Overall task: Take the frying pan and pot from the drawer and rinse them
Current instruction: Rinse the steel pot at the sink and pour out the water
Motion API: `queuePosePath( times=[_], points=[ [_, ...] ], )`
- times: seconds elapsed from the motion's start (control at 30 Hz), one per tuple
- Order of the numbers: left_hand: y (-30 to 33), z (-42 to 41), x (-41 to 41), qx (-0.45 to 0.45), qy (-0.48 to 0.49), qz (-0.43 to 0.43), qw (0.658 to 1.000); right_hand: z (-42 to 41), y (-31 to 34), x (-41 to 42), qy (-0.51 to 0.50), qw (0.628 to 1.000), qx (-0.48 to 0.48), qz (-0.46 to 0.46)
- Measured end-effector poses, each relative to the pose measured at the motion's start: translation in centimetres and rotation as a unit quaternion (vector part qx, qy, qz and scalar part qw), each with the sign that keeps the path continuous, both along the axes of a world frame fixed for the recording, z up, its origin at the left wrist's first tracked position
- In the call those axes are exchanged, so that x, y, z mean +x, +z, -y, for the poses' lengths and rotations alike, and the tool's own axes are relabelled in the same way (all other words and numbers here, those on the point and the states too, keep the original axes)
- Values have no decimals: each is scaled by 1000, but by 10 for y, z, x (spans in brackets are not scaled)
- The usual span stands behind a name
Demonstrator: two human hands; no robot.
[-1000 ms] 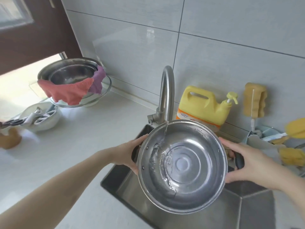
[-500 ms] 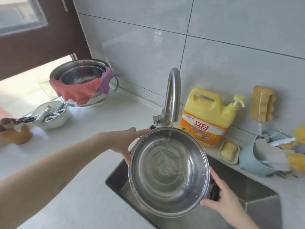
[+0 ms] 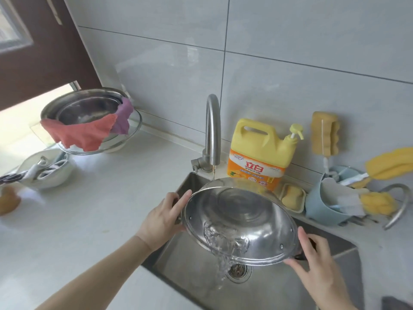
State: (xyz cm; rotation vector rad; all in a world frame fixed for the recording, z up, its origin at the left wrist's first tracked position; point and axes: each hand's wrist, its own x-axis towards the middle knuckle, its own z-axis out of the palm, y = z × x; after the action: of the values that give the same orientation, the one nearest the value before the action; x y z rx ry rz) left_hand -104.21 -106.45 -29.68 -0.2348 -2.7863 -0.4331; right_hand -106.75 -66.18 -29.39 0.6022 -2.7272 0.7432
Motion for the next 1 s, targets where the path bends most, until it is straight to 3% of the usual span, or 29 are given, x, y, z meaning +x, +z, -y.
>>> queuePosePath(
  times=[0.07,0.17,0.3,0.4,0.6,1.0],
  points=[
    [6,-2,1,-4,-14,-68,998,-2,3,-3,24,993,-6,-115],
    [18,-5,3,-11,-23,-145,989,-1,15,-5,27,985,-27,-171],
    [27,-6,8,-19,-29,-186,982,-2,38,-5,29,960,-3,-279],
    [31,-9,11,-18,-17,-203,979,-1,48,-4,41,952,5,-304],
    [21,-10,17,-12,-7,-166,986,-3,35,-7,43,960,8,-277],
    [-21,20,30,51,73,23,996,41,17,-28,100,992,70,10]
  ],
)
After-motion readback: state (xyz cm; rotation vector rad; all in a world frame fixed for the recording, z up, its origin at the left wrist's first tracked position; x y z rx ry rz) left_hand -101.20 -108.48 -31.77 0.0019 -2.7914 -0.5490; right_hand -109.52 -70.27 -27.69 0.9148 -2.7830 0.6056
